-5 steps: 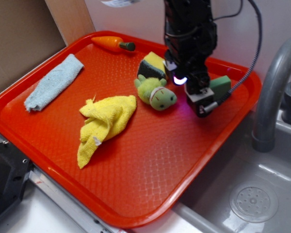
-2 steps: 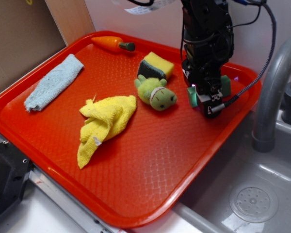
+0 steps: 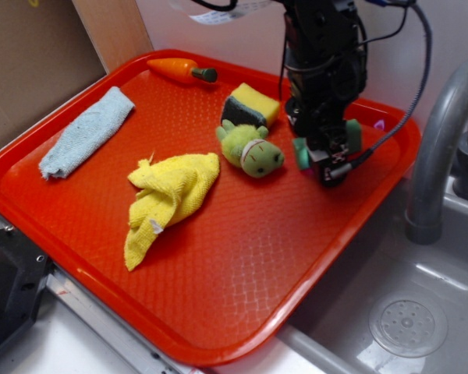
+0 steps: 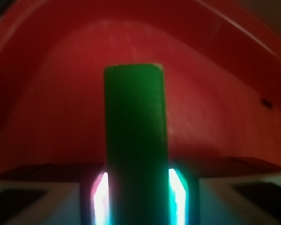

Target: Grab the green block.

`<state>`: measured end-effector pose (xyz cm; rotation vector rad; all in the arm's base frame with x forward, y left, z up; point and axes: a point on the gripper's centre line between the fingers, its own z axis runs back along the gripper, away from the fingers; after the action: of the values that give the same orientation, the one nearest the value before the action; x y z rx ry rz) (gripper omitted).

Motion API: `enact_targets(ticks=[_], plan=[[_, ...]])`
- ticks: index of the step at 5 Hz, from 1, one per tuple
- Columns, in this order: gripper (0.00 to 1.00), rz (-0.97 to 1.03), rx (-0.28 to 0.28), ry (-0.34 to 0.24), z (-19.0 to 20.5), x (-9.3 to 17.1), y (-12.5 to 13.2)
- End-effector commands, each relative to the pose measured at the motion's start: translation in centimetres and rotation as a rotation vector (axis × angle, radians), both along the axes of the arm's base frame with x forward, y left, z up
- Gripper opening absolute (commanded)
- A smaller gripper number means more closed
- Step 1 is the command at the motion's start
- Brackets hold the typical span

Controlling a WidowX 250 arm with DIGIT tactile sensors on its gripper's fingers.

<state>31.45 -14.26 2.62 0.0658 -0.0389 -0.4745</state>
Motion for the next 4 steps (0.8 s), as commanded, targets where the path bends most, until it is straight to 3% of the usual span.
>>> enact_targets(ticks=[1,2,4], plan=[[0.00,0.131,-0.007,0.006,7.7,-1.9,2.6],[0.00,0.206,0.009,0.004,10.5,-3.7,4.2],[0.00,0.302,-0.038,-0.050,16.0,-9.9,6.8]])
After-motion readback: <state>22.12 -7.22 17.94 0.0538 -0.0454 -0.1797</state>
